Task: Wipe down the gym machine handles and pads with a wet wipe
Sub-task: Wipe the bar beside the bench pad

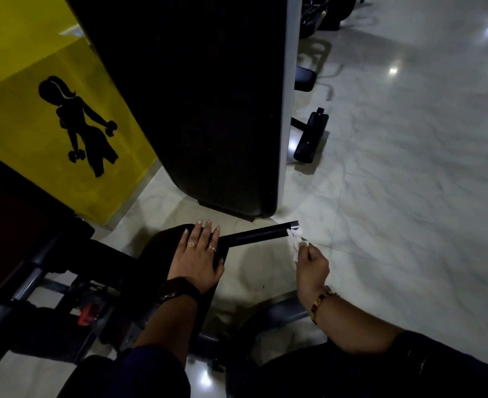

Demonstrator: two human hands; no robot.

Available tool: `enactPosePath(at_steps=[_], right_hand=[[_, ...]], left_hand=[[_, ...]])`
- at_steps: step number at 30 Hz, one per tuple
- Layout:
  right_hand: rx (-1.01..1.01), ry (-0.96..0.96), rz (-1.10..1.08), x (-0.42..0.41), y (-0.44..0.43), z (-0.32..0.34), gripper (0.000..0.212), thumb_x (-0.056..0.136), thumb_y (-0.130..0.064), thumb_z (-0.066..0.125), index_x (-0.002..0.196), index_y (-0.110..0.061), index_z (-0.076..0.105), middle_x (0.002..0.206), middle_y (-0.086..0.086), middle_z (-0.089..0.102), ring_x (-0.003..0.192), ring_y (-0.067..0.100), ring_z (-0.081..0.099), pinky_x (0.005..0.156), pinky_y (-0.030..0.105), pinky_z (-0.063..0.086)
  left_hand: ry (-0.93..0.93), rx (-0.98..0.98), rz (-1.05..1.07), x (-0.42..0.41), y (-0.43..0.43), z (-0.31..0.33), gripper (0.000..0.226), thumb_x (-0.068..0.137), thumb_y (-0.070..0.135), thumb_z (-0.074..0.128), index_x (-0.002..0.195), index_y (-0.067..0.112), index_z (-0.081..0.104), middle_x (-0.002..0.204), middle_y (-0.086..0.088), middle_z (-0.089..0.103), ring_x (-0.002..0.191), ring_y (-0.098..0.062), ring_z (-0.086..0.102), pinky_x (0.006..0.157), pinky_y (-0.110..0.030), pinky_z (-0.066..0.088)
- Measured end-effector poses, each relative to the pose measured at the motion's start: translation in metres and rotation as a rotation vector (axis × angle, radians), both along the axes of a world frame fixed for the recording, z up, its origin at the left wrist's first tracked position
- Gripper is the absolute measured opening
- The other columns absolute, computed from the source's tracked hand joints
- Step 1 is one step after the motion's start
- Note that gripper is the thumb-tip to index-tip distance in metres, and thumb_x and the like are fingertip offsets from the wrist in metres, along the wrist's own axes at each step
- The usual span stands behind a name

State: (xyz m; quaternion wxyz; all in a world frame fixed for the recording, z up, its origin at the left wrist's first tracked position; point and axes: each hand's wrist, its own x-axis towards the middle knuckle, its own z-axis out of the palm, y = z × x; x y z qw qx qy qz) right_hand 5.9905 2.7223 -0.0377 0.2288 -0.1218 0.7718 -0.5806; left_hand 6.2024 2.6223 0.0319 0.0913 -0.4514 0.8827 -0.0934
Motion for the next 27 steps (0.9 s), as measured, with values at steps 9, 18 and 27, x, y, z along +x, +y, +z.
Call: enactPosePath(at_steps=[9,18,27], right_hand=[[-0.109,-0.860,-0.193,-0.039,-0.048,0.016,0.034,0.103,-0.015,0.040,0.132,0.001,0.046,0.137,0.017,0.050,0.111,0.026,0.057,0.099,0.029,0.043],[0.155,-0.472,0.257,-0.071,-0.074,0.054,0.020,0.090,-0.001,0.057,0.071,-0.005,0.057,0.088,0.021,0.060,0.071,0.027,0.056,0.059,0.033,0.053],[0.314,0.296,0.741,-0.032,-0.108,0.105,0.024,0.099,-0.019,0.051,0.096,-0.003,0.068,0.093,0.017,0.065,0.085,0.028,0.063,0.068,0.029,0.048]], left_hand=[[0.022,0.032,-0.013,-0.001,0.003,0.007,0.073,0.095,0.048,0.033,0.157,0.018,0.008,0.164,-0.007,0.006,0.151,-0.026,0.001,0.118,-0.042,-0.006],[0.049,0.061,-0.004,-0.002,0.003,0.007,0.073,0.093,0.047,0.036,0.156,0.018,0.015,0.163,-0.007,0.013,0.151,-0.026,0.005,0.120,-0.044,0.000],[0.043,0.080,0.016,-0.002,0.003,0.009,0.072,0.095,0.048,0.032,0.157,0.019,0.009,0.164,-0.007,0.008,0.151,-0.025,0.000,0.121,-0.044,-0.002]])
